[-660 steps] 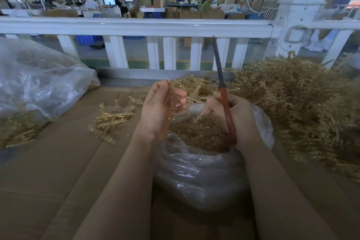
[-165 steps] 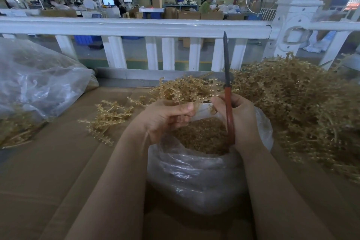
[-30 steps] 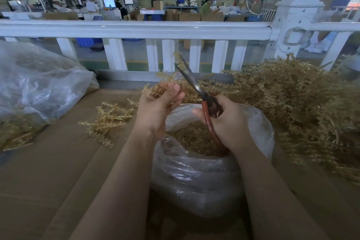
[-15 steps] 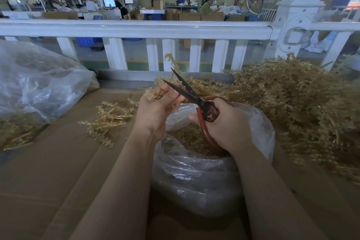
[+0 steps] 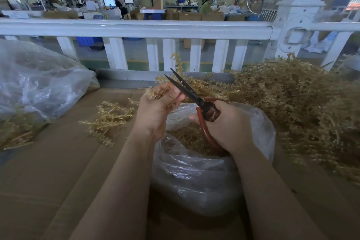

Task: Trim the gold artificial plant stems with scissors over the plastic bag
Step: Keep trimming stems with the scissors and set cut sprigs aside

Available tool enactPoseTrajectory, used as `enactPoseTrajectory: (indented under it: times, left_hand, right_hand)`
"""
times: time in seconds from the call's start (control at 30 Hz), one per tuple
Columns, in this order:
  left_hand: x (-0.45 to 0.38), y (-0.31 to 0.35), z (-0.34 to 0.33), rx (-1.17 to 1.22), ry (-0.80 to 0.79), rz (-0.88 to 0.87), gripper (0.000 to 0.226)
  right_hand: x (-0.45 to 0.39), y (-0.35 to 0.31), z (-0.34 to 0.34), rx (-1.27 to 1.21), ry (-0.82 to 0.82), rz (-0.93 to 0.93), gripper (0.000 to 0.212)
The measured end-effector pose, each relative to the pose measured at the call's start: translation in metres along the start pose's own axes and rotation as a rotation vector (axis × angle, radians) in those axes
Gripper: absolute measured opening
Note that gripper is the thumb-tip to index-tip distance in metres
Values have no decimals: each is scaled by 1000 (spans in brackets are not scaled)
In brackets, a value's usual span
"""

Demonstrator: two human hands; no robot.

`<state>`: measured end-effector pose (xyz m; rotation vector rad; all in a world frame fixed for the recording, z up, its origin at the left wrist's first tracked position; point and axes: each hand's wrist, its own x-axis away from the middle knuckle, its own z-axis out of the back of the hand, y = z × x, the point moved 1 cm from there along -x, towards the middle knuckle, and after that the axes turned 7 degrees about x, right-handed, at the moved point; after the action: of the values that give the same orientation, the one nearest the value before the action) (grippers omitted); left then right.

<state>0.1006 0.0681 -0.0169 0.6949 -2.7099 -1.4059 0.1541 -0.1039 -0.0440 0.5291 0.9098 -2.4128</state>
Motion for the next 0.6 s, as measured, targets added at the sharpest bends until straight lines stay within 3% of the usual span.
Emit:
enactPoseTrajectory:
  times: [0.17, 0.6]
  left_hand:
    - [1, 0, -1, -20, 12, -18, 17]
    - [3, 2, 0, -223, -4, -54, 7]
  right_hand:
    - [0, 1, -1, 7, 21, 9, 50]
    - [1, 0, 0, 49, 48, 45, 39]
